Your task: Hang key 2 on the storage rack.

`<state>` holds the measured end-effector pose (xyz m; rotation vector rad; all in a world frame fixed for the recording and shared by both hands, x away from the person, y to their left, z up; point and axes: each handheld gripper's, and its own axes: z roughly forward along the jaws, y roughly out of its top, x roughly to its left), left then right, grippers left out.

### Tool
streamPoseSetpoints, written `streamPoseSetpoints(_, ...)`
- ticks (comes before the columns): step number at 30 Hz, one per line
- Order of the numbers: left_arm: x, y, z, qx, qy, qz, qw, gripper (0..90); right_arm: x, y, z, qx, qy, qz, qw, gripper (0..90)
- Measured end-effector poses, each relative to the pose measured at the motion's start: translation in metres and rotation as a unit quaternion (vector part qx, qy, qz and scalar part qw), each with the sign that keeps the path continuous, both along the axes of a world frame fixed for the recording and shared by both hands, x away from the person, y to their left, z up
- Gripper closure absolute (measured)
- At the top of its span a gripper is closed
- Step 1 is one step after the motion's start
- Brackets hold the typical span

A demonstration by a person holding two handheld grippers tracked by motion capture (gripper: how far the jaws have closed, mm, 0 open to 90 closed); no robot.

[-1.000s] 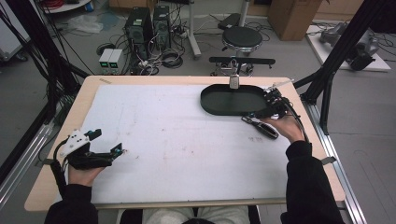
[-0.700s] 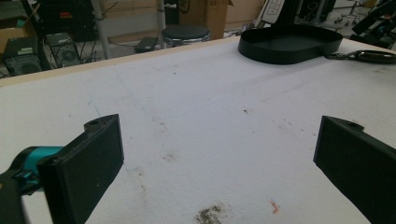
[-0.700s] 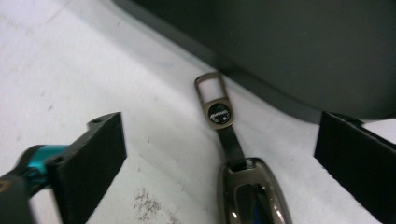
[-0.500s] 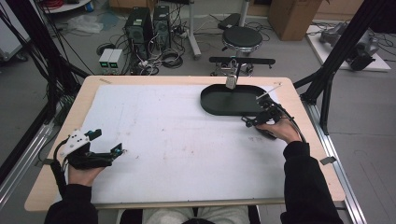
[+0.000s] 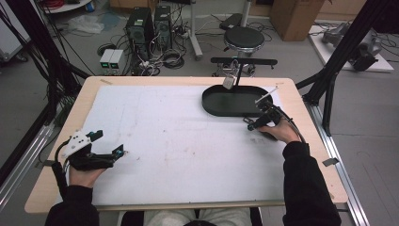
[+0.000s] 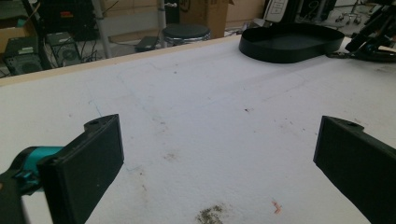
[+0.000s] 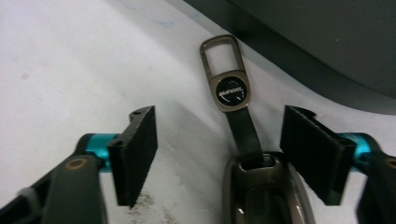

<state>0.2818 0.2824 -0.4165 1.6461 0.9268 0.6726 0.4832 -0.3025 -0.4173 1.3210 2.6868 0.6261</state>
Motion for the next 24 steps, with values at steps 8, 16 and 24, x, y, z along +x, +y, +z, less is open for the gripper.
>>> streamPoseSetpoints(8,-0.0002,-0.0005,0.0,0.001,0.0,0.001,1.0,2.0,-0.0008,0.003,0.0,-0.035,-0.021,0.011,0.9991,47.1)
streamPoseSetpoints(16,0.0001,-0.0001,0.0,0.002,0.001,0.001,1.0,2.0,-0.001,0.0049,-0.0004,-0.047,-0.027,0.014,0.9984,58.2)
streamPoseSetpoints(24,-0.0006,-0.0007,0.0001,-0.003,0.001,0.001,1.0,2.0,-0.0032,0.0077,0.0001,-0.046,-0.03,0.01,0.9985,71.7)
